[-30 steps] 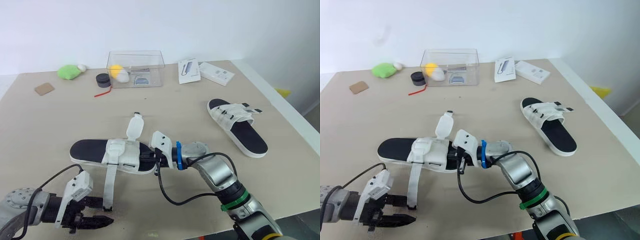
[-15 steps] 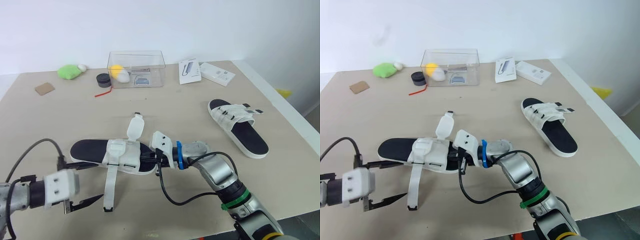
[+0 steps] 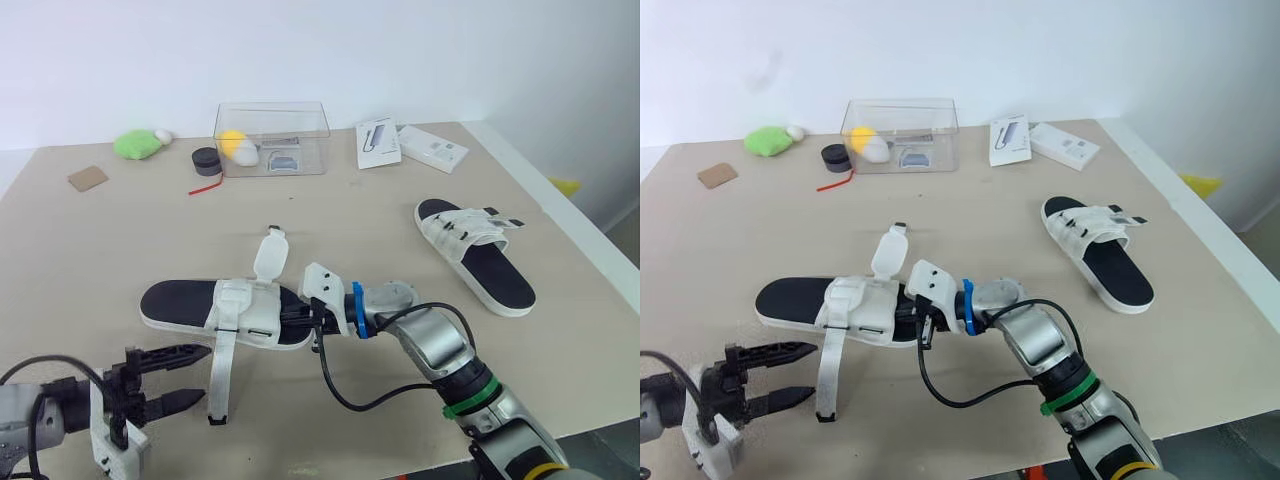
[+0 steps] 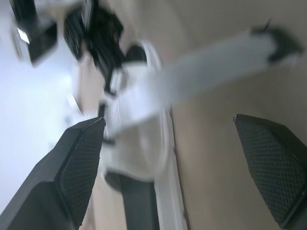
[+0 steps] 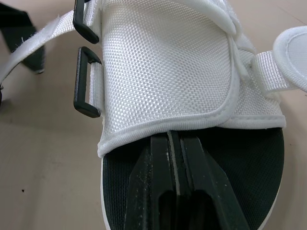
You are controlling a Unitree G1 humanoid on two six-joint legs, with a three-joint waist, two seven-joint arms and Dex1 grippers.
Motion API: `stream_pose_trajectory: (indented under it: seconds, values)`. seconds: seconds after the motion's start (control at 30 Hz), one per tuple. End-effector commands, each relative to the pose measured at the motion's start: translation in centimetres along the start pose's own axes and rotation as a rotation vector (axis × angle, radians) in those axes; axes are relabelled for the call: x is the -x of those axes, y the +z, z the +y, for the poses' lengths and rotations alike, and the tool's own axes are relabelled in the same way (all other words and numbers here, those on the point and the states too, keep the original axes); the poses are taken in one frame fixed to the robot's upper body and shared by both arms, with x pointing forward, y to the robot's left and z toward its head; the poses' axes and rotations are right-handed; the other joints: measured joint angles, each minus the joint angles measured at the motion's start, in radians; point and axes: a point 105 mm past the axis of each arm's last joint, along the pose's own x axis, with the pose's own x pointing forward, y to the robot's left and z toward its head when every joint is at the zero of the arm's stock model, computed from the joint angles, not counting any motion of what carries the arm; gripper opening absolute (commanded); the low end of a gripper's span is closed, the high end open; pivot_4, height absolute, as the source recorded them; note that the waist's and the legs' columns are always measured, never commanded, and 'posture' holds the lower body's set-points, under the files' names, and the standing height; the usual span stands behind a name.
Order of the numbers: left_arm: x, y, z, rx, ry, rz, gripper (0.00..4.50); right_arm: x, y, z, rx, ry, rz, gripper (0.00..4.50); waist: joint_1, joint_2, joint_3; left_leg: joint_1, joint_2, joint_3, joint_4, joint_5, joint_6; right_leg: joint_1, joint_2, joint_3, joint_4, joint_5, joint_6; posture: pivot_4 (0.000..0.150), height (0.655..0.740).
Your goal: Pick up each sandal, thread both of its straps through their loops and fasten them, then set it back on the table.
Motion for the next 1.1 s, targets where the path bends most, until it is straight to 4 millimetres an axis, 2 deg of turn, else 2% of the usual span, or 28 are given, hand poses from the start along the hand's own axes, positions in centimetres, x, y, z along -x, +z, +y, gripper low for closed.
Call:
stream_pose_trajectory:
  seconds: [0.03,0.13,0.4,0.5,0.7,0.73,0.83,0.97,1.1]
  values:
    - [-1.0,1.1,-0.4,-0.02,0.03,-0.046,4.43,-0.4,-0.9,0.2,-0.026,0.017,0.039,0.0,0.0,0.0,-0.001,0.0,0.0,0.0,0.0,0.0,0.0,0.0,0.0,0.0,0.0,0.0,0.0,0.15,0.74]
    - [-1.7,1.2,-1.0,-0.016,0.005,-0.053,4.43,-0.5,-0.3,0.3,-0.047,0.02,0.011,0.0,0.001,-0.001,-0.003,0.001,0.0,0.0,0.0,0.0,0.0,0.0,0.001,0.0,0.0,0.001,0.0,0.15,0.74]
    - [-2.8,1.9,-1.4,0.019,-0.008,-0.105,4.43,-0.6,-0.5,0.3,-0.047,0.024,0.018,0.0,0.0,0.004,-0.007,0.001,0.001,0.001,0.0,0.0,0.0,0.0,0.001,0.0,0.0,0.001,0.0,0.15,0.74]
    - [-3.2,2.4,-1.6,0.07,-0.002,-0.122,3.63,-0.6,-0.5,0.4,-0.047,0.022,0.019,0.0,-0.002,0.005,-0.008,0.002,0.001,0.002,0.0,0.0,0.0,0.0,0.001,0.001,0.0,0.001,0.0,0.15,0.74]
    - [-3.2,3.0,-1.5,0.122,-0.002,-0.167,0.42,-0.7,-0.6,0.5,-0.051,0.023,0.019,0.0,-0.001,0.005,-0.008,0.002,0.001,0.002,0.0,0.0,0.0,0.0,0.002,0.0,0.0,0.0,-0.001,0.15,0.74]
    - [-3.1,3.0,-1.5,0.139,-0.005,-0.168,0.16,-0.7,-0.6,0.5,-0.052,0.023,0.019,0.0,-0.001,0.006,-0.009,0.002,0.001,0.002,0.0,0.0,0.0,0.0,0.002,0.0,0.0,0.0,-0.001,0.15,0.74]
    - [-3.2,2.9,-1.6,0.262,-0.018,-0.153,0.07,-0.8,-0.6,0.4,-0.052,0.024,0.019,0.0,-0.004,0.006,-0.009,0.002,0.001,0.003,-0.001,-0.001,-0.001,0.0,0.002,0.002,0.0,0.0,0.0,0.15,0.74]
    - [-4.1,2.7,0.6,0.47,0.025,-0.142,0.07,-0.9,-0.6,0.4,-0.051,0.027,0.018,0.0,-0.004,0.007,-0.009,0.002,0.002,0.003,-0.001,-0.001,-0.002,0.0,0.003,0.001,0.0,-0.001,0.0,0.15,0.74]
    - [-5.0,2.2,3.5,0.578,0.074,-0.145,0.07,-0.9,-0.6,0.4,-0.047,0.026,0.017,0.0,-0.004,0.006,-0.009,0.002,0.001,0.002,-0.001,-0.001,-0.002,0.0,0.006,0.001,0.0,-0.001,-0.001,0.15,0.74]
